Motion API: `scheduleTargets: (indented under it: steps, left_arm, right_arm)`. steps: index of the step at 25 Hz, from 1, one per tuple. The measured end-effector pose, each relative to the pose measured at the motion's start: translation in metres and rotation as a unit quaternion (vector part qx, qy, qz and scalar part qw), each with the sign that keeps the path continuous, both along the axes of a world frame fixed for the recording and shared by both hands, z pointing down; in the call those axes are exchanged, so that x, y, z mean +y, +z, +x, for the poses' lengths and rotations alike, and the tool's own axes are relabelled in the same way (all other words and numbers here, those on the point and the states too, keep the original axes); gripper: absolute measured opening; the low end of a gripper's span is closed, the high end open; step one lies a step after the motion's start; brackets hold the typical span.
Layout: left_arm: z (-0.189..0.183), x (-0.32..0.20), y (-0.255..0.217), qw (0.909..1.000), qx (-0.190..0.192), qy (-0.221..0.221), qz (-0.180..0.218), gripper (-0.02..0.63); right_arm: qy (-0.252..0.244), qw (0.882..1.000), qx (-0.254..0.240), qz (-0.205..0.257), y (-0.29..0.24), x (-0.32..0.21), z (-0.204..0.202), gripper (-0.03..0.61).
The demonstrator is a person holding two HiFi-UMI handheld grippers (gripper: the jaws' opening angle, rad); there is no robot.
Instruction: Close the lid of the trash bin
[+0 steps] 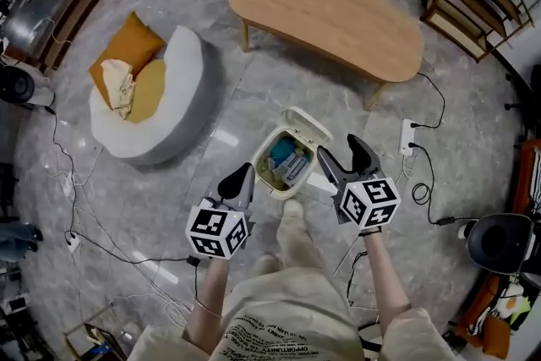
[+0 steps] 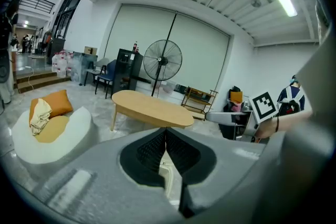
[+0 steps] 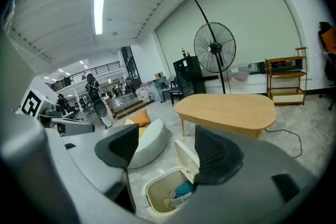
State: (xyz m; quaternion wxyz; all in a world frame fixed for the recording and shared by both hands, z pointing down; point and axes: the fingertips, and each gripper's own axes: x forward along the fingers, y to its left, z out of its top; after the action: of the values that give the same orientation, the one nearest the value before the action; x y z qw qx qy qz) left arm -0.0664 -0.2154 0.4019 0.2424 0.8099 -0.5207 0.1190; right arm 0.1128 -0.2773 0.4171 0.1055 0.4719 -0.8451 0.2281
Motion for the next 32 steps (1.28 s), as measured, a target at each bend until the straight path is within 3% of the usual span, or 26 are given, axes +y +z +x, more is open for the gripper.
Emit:
scheduleTargets:
  steps: [10, 19, 32]
  left_arm:
    - [0.007, -0.041, 0.064, 0.9983, -0.003, -0.012, -0.057, 0.023]
    - [0.008, -0.050, 0.115, 0.9951, 0.008, -0.002, -0.099, 0.023]
    - [0.006, -0.046, 0.157, 0.9917, 0.023, 0.021, -0.125, 0.023]
  right_arm:
    - [-0.021, 0.998, 0.047, -0.047, 0.086, -0.052, -0.002, 0.327]
    - [-0.038, 0.992, 0.104, -0.066, 0.144, -0.061, -0.009, 0.327]
    - [-0.040, 0.988, 0.142, -0.033, 0.162, -0.060, -0.025, 0.325]
